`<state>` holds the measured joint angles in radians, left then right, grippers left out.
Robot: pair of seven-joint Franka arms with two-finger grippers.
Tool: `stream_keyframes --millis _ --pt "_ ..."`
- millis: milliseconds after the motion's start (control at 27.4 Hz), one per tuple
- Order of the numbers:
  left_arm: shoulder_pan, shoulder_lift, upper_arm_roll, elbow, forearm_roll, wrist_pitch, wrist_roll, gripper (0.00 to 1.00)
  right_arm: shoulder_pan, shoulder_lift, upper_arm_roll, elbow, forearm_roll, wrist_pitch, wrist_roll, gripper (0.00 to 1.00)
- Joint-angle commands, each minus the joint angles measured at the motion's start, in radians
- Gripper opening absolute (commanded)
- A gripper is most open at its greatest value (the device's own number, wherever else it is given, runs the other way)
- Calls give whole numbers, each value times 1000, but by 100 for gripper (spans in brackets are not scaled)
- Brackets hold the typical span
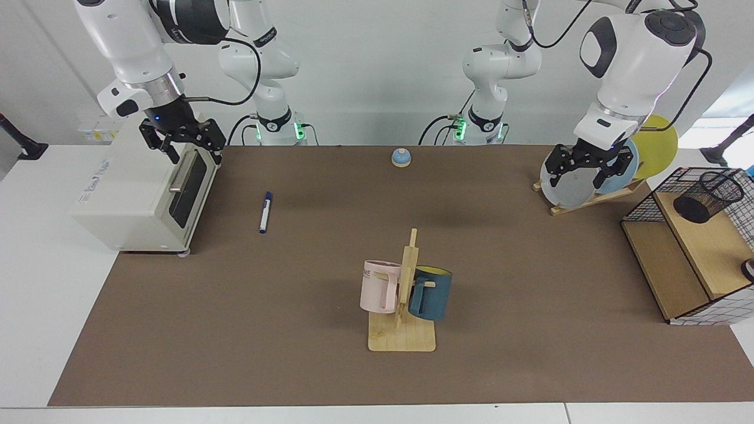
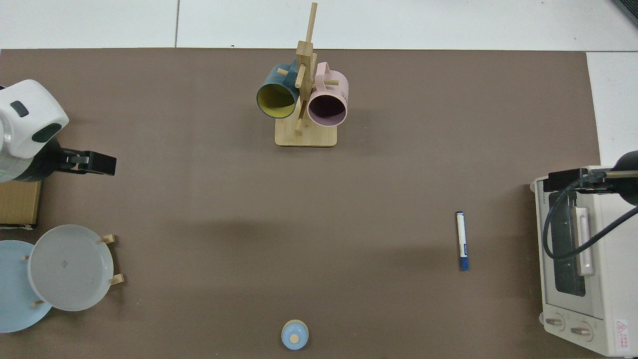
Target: Put markers into pen holder
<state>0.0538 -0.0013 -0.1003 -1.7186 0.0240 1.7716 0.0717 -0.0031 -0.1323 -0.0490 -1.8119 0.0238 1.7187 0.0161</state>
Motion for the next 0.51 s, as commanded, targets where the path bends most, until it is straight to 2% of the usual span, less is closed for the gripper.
stream_keyframes --millis 0,474 --pt "-15 -19 17 -13 -12 -11 -1 100 -3 2 6 2 -7 2 11 100" --pt "-15 -20 16 -13 -12 -8 -1 100 0 0 14 0 12 7 7 100"
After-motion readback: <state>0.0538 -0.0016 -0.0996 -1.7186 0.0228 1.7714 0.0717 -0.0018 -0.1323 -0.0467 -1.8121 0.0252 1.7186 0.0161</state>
